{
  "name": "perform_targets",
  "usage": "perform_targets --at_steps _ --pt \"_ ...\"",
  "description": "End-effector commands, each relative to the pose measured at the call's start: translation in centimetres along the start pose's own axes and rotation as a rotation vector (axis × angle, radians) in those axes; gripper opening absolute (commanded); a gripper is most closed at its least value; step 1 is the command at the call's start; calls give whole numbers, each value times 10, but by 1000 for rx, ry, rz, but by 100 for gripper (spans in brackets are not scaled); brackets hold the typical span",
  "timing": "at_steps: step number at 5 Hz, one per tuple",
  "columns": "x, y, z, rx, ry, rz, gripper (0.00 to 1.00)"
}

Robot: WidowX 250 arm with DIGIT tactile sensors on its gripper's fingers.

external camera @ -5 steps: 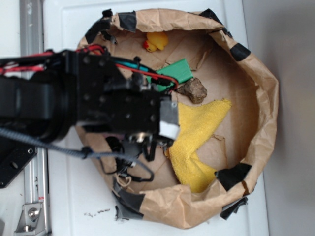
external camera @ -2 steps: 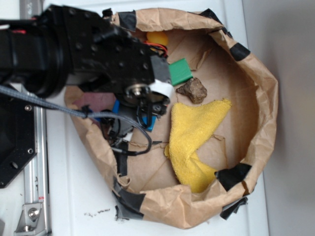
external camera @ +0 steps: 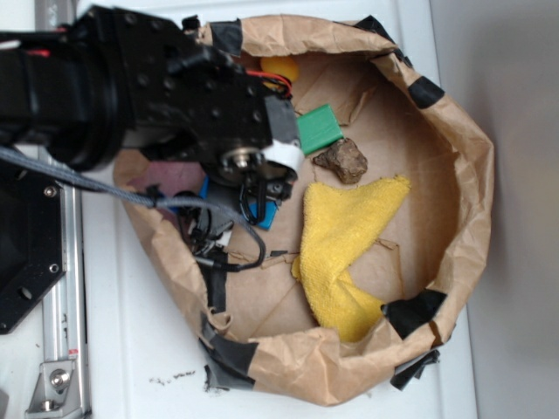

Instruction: Grab the blue block.

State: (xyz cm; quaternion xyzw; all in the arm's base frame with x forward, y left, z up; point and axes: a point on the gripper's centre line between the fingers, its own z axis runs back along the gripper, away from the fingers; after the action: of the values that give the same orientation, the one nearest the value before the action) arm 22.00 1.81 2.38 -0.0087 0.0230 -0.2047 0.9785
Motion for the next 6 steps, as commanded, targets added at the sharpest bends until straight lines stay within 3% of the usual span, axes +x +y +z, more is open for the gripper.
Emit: perform_targets --at_steps 1,2,3,6 --pt "21 -24 3 -37 36 -67 100" --pt "20 -20 3 -46 26 -47 100" --pt "17 -21 3 -24 22 -46 0" --pt "15 -20 7 26 -13 -6 0"
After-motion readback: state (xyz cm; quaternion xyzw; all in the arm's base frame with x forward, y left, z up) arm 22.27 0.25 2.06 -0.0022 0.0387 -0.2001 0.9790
